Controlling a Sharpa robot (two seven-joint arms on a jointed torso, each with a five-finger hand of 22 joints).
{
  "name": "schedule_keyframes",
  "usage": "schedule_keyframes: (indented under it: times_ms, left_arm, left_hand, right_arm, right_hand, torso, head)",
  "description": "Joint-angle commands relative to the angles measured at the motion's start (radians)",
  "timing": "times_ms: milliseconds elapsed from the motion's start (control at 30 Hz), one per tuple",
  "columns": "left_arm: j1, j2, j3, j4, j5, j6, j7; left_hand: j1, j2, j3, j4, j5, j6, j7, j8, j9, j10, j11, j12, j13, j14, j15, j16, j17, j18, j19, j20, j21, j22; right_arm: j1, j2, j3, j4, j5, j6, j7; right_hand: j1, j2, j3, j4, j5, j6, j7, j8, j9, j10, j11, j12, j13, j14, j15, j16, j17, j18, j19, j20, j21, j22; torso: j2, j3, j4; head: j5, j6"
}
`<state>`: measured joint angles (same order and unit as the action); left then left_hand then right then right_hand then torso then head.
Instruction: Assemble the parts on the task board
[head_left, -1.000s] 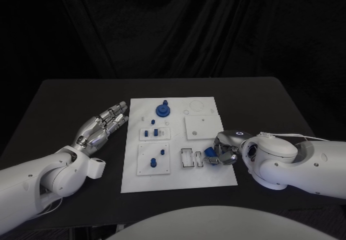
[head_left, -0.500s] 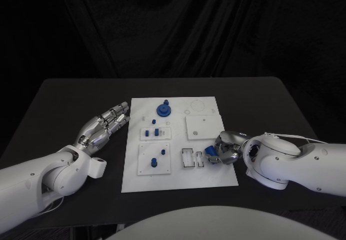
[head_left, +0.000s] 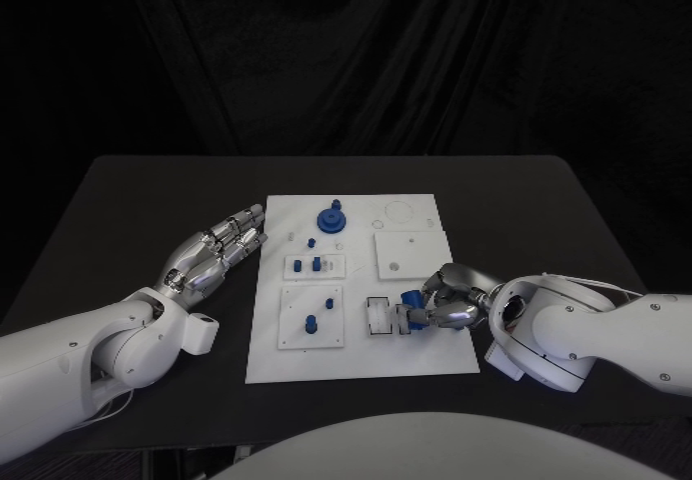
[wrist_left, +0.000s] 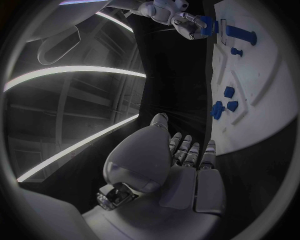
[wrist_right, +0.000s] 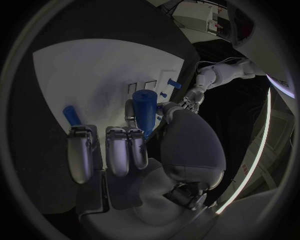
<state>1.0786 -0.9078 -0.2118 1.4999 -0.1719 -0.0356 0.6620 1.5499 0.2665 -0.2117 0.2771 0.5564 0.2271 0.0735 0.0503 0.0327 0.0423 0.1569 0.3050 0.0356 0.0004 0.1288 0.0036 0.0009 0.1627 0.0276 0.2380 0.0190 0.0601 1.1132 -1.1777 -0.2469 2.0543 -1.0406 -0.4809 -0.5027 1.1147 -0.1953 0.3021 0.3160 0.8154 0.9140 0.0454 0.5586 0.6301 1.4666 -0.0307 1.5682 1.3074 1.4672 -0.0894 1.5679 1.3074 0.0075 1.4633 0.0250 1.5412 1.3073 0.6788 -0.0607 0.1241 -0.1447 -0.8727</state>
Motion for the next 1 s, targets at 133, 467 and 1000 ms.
schedule_keyframes:
  times_ms: [133,467,1000]
  left_arm:
    - [-0.001,-0.006,0.001,0.011,0.004,0.008,0.003]
    - [-0.001,-0.009,0.001,0.015,0.004,0.009,-0.002]
    - [-0.001,-0.004,0.001,0.010,0.004,0.016,-0.011]
  left_hand:
    - [0.011,0.000,0.007,0.000,0.005,0.003,0.005,0.005,0.001,-0.002,0.006,0.005,0.001,0.000,0.009,-0.004,-0.001,0.014,-0.002,0.006,0.000,0.001]
    - [0.012,0.000,0.008,0.000,0.004,0.004,0.005,0.006,0.001,-0.001,0.007,0.007,0.001,0.000,0.009,-0.004,-0.001,0.014,-0.002,0.006,0.000,0.001]
    - [0.018,0.001,0.014,-0.004,0.008,0.008,0.010,0.008,0.002,0.000,0.009,0.007,0.001,0.000,0.012,-0.004,-0.001,0.014,-0.002,0.009,0.001,0.002]
  right_arm:
    - [0.006,0.031,0.000,-0.007,0.086,-0.017,0.025]
    - [0.006,0.077,0.000,-0.037,0.041,0.021,-0.014]
    - [0.006,0.107,0.000,-0.058,0.010,0.016,-0.008]
  right_hand:
    - [0.018,0.034,0.096,-0.088,-0.015,-0.002,-0.012,0.000,0.001,0.104,-0.006,0.003,0.263,0.104,-0.006,0.003,0.263,0.003,0.089,-0.008,-0.002,0.250]
    - [-0.033,0.038,0.083,-0.061,-0.177,-0.016,-0.005,-0.016,-0.003,0.104,0.001,0.003,0.263,0.104,0.001,0.003,0.263,0.006,0.083,-0.003,-0.012,0.246]
    - [-0.147,0.063,-0.050,-0.026,-0.289,-0.012,0.006,-0.045,-0.023,0.104,0.011,0.003,0.263,0.103,0.009,0.001,0.259,0.012,0.071,0.006,-0.034,0.238]
  torso:
    - [-0.001,-0.0016,-0.0016]
    - [0.004,-0.0024,0.0069]
    - [0.003,-0.0024,0.0014]
  head:
    - [0.010,0.000]
    - [0.006,0.000]
    - [0.016,0.000]
